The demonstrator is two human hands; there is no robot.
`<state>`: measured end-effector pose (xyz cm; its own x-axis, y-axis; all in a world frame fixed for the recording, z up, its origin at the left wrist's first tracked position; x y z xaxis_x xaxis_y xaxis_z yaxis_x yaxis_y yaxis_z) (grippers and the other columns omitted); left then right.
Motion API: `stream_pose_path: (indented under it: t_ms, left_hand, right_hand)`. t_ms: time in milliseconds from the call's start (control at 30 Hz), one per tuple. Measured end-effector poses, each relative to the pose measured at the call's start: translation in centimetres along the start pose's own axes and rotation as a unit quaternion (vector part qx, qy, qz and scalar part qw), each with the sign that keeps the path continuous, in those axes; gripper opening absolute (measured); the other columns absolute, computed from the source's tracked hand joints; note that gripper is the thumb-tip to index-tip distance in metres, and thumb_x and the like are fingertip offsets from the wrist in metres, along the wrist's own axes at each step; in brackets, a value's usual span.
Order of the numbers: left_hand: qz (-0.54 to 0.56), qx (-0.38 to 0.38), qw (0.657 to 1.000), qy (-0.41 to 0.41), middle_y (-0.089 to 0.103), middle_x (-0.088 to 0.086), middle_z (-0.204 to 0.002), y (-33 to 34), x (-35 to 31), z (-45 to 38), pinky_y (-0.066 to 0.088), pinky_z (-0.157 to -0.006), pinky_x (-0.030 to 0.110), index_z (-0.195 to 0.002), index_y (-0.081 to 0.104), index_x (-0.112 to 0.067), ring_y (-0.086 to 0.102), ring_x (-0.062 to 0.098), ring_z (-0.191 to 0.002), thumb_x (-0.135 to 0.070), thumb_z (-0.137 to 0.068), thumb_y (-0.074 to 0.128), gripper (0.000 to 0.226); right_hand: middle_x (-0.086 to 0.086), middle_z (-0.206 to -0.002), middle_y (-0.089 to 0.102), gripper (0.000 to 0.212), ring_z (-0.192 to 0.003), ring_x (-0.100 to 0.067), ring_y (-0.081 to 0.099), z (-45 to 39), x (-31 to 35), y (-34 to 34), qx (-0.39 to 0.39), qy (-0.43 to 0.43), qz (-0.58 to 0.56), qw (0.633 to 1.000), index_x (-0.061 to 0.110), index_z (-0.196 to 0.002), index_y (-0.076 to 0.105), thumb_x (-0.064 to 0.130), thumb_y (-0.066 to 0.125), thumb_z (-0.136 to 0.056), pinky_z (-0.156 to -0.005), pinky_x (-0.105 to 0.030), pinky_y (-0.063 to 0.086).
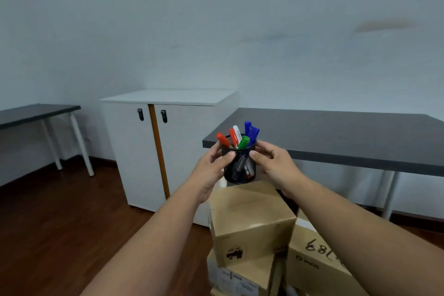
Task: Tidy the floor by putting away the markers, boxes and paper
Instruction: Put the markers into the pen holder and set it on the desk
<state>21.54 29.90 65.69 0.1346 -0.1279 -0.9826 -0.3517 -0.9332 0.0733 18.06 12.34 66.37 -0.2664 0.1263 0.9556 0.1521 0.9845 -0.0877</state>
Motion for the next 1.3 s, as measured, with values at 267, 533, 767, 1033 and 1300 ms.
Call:
stream_pose_path:
  t_ms: [267, 533, 767, 1033, 1300]
  left_hand:
    - [-0.055, -0.013, 0.998, 0.028, 0.066, -0.016, -0.113, -1.5, -1.4, -6.4, 0.046, -0.064, 0.003, -0.137, 0.053, -0.024, 0.062, -0.015, -0.09, -0.013, -0.097, 0.06, 0.043]
    - [-0.119, 0.031, 0.992, 0.028, 0.064, 0.002, -0.127, 0.5, -3.5, -11.5, 0.048, -0.101, 0.042, -0.137, 0.054, -0.02, 0.06, 0.017, -0.118, -0.016, -0.097, 0.06, 0.041]
    - [-0.257, 0.091, 0.962, 0.026, 0.063, -0.014, -0.105, 1.4, -4.2, -13.9, 0.04, -0.086, 0.026, -0.122, 0.063, -0.026, 0.055, 0.004, -0.103, -0.029, -0.094, 0.065, 0.028]
    - [-0.257, 0.136, 0.956, 0.027, 0.062, -0.019, -0.106, 1.7, -2.6, -17.0, 0.04, -0.095, 0.034, -0.123, 0.061, -0.031, 0.057, 0.004, -0.103, -0.031, -0.094, 0.065, 0.029]
    - [-0.204, 0.117, 0.972, -0.001, 0.058, -0.003, -0.129, -1.9, 0.4, -23.5, 0.046, -0.094, 0.04, -0.124, 0.056, -0.035, 0.053, 0.019, -0.12, -0.03, -0.095, 0.062, 0.03]
  right_hand:
    - [-0.009, -0.122, 0.066, 0.04, -0.11, -0.023, 0.063, -7.1, 0.1, 0.8, -0.021, -0.002, 0.046, 0.999, 0.02, -0.134, 0.058, 0.014, 0.06, -0.095, -0.1, -0.045, 0.049]
    - [0.002, -0.12, 0.064, 0.046, -0.1, -0.013, 0.061, -10.0, 1.6, -2.2, -0.032, 0.026, 0.052, 0.998, 0.026, -0.138, 0.052, 0.012, 0.058, -0.095, -0.073, -0.021, 0.045]
    - [0.0, -0.135, 0.055, 0.062, -0.112, -0.018, 0.054, -8.9, 2.7, -4.8, -0.053, 0.053, 0.1, 0.992, 0.026, -0.145, 0.044, 0.0, 0.058, -0.091, -0.087, -0.03, 0.041]
    - [-0.004, -0.128, 0.059, 0.067, -0.088, -0.015, 0.058, -10.3, 1.0, -5.4, -0.084, 0.091, 0.118, 0.985, 0.027, -0.147, 0.041, -0.008, 0.049, -0.09, -0.066, -0.026, 0.045]
    - [0.006, -0.102, 0.059, 0.072, -0.087, -0.008, 0.058, -17.9, -1.7, -2.2, -0.082, 0.116, 0.11, 0.984, 0.029, -0.147, 0.038, -0.009, 0.05, -0.088, -0.059, -0.021, 0.042]
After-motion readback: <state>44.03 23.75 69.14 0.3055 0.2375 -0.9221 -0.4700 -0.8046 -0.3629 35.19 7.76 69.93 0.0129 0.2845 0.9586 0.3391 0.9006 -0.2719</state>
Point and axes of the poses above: each hand's wrist, its own z-axis away from the middle knuckle, its own y-axis out of the palm, x = y × z, the point moved 1 cm from there along -z, towards the middle knuckle
